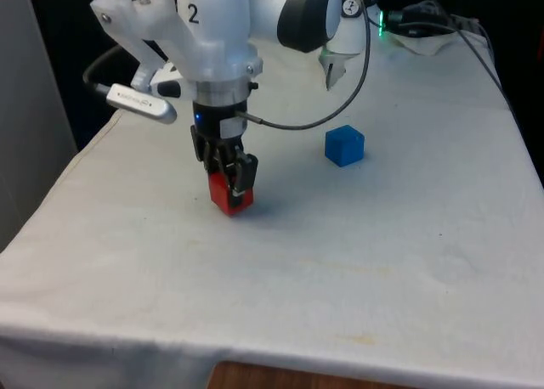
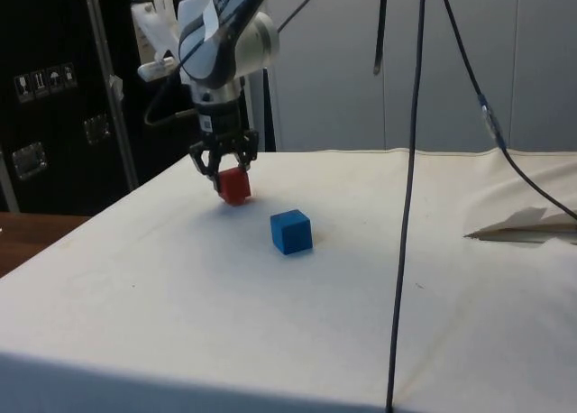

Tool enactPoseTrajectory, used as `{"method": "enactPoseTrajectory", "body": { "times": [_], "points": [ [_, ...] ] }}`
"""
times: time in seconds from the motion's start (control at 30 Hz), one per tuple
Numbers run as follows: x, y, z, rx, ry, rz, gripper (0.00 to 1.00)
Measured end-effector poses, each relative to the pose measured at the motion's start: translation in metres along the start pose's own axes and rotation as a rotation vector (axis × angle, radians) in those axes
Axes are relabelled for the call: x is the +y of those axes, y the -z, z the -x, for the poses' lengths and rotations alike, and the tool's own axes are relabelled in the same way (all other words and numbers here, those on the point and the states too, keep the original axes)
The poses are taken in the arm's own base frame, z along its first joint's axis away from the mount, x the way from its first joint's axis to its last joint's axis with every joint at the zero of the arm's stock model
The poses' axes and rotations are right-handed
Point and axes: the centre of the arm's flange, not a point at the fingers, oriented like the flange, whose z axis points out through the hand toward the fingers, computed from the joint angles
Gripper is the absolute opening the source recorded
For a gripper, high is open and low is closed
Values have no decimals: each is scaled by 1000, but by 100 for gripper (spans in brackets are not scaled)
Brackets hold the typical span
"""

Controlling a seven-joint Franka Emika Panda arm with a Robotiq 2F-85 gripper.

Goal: Stack the two cubes.

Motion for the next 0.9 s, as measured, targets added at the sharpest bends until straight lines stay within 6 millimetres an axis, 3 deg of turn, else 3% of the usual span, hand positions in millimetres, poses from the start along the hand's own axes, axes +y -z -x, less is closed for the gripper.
{"method": "enactPoseTrajectory", "body": {
  "times": [0.9],
  "points": [
    [-9,86,8,-35,68,14,2]
  ]
}}
